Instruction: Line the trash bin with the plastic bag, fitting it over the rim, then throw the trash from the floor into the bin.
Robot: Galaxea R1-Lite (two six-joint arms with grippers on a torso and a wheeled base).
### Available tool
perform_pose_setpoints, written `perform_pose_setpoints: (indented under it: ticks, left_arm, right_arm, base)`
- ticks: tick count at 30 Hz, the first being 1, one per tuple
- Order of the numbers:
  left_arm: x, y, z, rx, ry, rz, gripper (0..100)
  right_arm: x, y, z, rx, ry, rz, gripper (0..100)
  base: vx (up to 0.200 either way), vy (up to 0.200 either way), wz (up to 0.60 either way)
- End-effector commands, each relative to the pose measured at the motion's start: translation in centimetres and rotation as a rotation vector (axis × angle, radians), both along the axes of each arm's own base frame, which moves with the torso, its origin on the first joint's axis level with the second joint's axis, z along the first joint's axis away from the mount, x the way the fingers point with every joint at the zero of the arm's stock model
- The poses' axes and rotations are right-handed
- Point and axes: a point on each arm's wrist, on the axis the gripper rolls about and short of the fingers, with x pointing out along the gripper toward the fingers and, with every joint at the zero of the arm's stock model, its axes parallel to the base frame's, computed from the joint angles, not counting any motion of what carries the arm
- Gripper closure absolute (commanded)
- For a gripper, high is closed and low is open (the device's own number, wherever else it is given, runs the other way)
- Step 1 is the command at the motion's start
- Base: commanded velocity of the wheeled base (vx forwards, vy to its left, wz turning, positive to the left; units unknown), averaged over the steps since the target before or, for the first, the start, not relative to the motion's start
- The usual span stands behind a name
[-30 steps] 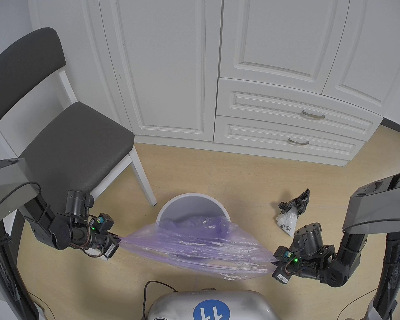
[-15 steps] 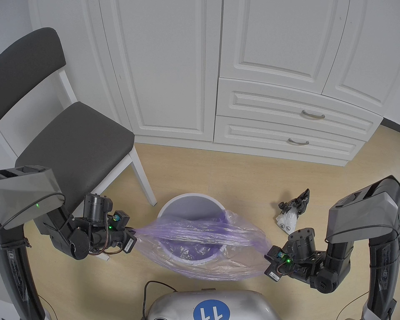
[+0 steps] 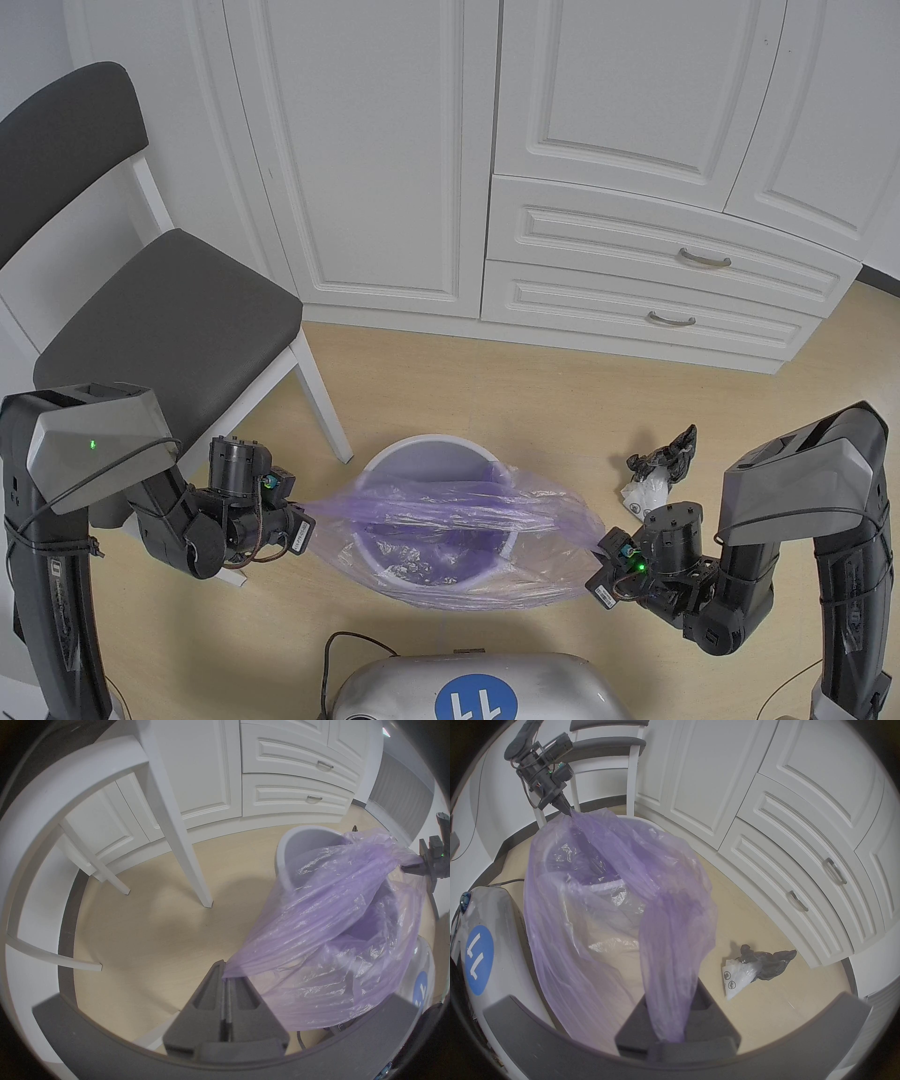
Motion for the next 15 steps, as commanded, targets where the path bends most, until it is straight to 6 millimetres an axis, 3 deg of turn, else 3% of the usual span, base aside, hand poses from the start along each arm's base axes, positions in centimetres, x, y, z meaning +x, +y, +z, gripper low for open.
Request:
perform_pose_setpoints:
  ticks: [1, 4, 5, 12, 15]
  left_arm:
    - [0.4, 0.2, -0.9, -0.002, 0.012, 0.011, 100]
    - [0.4, 0.2, 0.0, -0.012, -0.010, 0.009, 100]
    - [0.2, 0.2, 0.6, -0.023, -0.018, 0.011, 100]
    - [0.0, -0.2, 2.2, -0.068, -0.051, 0.015, 100]
    - [-0.3, -0.4, 2.9, -0.097, -0.060, -0.015, 100]
  right_arm:
    - [0.1, 0.0, -0.6, -0.007, 0.011, -0.002, 100]
    - [-0.2, -0.3, -0.5, -0.010, 0.018, -0.005, 100]
    - [-0.4, -0.4, -0.4, -0.012, 0.024, -0.005, 0]
    - [-0.1, -1.5, 1.4, 0.133, 0.029, 0.052, 0]
    - [0.3, -4.4, 2.4, 0.292, 0.039, 0.234, 0]
  base:
    - [0.000, 0.000, 0.00]
    - [0.000, 0.000, 0.00]
    - [0.000, 0.000, 0.00]
    - [0.000, 0.000, 0.00]
    - [0.000, 0.000, 0.00]
